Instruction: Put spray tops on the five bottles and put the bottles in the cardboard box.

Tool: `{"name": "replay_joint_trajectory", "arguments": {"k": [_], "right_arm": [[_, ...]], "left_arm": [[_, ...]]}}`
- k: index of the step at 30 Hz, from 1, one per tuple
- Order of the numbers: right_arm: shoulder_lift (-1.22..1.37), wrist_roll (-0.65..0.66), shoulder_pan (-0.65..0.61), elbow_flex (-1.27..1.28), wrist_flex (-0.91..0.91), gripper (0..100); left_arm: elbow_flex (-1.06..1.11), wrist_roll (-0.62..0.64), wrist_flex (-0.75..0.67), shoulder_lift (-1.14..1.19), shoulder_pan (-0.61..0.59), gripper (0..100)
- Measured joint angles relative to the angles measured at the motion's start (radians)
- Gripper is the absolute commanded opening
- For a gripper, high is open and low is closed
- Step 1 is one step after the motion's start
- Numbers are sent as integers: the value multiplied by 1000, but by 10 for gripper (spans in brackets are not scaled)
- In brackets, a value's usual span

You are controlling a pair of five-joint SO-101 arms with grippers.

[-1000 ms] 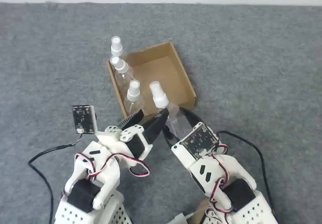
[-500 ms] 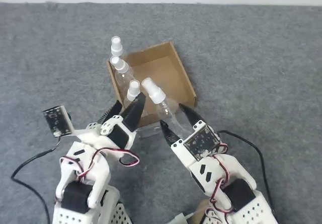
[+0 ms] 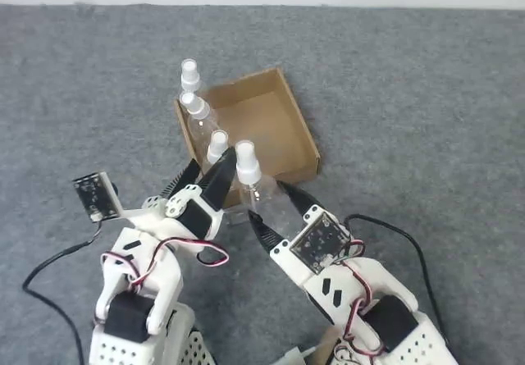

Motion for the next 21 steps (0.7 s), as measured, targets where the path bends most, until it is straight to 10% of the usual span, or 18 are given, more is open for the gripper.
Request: {"name": "replay_joint_trajectory", "arguments": {"k": [21], "right_arm": [[2,0,21,2,5,44]], "left_arm": [[-26,-32,104,-3,175,250]]}}
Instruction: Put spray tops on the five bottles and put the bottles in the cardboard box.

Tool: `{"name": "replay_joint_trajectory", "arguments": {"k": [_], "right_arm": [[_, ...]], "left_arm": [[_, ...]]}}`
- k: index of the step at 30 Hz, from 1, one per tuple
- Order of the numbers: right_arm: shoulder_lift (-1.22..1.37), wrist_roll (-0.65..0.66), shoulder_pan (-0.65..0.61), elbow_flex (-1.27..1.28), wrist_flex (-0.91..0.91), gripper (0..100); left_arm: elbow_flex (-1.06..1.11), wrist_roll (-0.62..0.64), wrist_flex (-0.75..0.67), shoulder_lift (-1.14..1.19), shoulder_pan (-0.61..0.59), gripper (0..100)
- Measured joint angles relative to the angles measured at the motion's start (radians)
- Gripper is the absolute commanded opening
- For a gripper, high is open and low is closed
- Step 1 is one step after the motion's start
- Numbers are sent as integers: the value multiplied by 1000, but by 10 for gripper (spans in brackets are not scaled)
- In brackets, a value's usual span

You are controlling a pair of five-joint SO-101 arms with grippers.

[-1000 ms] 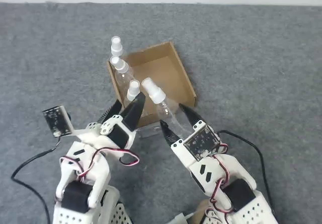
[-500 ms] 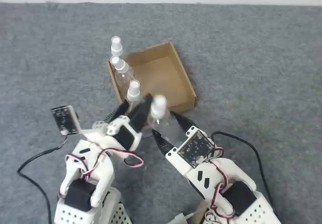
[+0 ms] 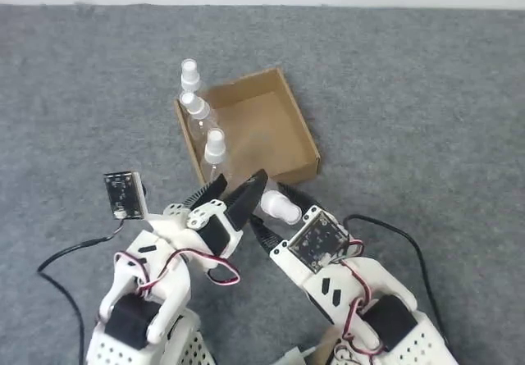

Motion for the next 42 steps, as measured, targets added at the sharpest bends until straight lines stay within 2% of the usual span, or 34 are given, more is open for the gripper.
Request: {"name": "replay_joint_trajectory", "arguments": {"k": [5,19,26,34,42], "right_arm": [[-2,0,71,-2,0,44],[-2,44,92,-2,38,44],[-2,49,170,-2,38,44],[-2,49,259,-29,38,44],[-2,57,261,-138,38,44]], "left_arm": [[-17,-2,2,0,-55,250],[-81,34,3,0,-169,250],[-175,60,74,0,-193,250],[-186,72,74,0,-390,250],[-186,252,18,0,-667,250]]}}
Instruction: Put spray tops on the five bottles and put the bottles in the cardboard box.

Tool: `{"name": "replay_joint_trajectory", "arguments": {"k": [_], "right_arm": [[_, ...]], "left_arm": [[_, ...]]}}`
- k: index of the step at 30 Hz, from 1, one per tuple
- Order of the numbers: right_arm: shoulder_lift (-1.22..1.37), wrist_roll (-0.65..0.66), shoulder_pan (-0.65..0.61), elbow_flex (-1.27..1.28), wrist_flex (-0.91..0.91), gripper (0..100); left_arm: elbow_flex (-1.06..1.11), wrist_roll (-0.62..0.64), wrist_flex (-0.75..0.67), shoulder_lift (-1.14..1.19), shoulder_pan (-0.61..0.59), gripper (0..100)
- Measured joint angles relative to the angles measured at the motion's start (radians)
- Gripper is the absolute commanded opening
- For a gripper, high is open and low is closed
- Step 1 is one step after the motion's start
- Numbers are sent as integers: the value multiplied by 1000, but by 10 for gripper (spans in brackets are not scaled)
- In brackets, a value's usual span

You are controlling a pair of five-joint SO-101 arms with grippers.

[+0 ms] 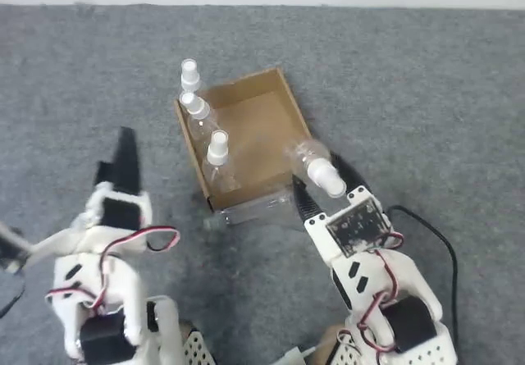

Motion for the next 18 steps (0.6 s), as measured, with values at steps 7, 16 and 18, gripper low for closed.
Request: {"name": "replay_joint_trajectory", "arguments": {"k": [7,16,18], "right_arm": [[0,2,0,-71,0,44],[236,2,0,-236,-35,44],[316,2,-2,-267,-66,44]], "left_arm": [[0,40,-2,0,-69,250],[18,41,-2,0,-74,250],[18,41,-2,0,-75,250]]}}
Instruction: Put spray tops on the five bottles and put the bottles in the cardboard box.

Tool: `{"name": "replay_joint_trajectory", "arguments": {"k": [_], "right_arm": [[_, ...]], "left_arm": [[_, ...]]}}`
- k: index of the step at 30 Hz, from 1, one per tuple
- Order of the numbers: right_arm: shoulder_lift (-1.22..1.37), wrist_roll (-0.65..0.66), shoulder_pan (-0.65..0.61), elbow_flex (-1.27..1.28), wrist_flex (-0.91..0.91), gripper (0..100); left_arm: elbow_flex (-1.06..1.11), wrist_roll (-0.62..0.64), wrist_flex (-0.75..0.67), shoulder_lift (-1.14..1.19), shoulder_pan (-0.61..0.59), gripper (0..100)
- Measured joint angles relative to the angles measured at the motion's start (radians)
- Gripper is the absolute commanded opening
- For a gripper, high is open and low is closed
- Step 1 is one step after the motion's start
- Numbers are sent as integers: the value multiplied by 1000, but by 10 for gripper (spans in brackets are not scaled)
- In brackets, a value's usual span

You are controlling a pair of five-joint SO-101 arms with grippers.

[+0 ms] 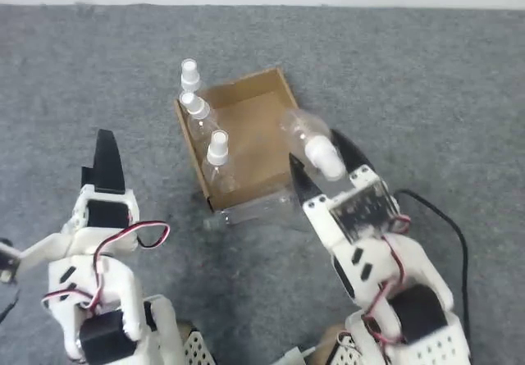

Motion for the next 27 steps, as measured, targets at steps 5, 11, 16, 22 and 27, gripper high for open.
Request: {"name": "replay_joint_trajectory", "arguments": {"k": [5,11,16,22,27], "right_arm": [[192,0,2,-18,-109,43],[354,0,2,-18,-226,43],[466,0,-2,-81,-238,43],[592,0,-23,-175,-247,43],[718,0,-18,-242,-252,43]], "left_arm": [[20,0,0,0,2,250],[20,3,0,0,2,250],[20,5,0,0,2,250],[20,5,0,0,2,250],[20,5,0,0,2,250]]}}
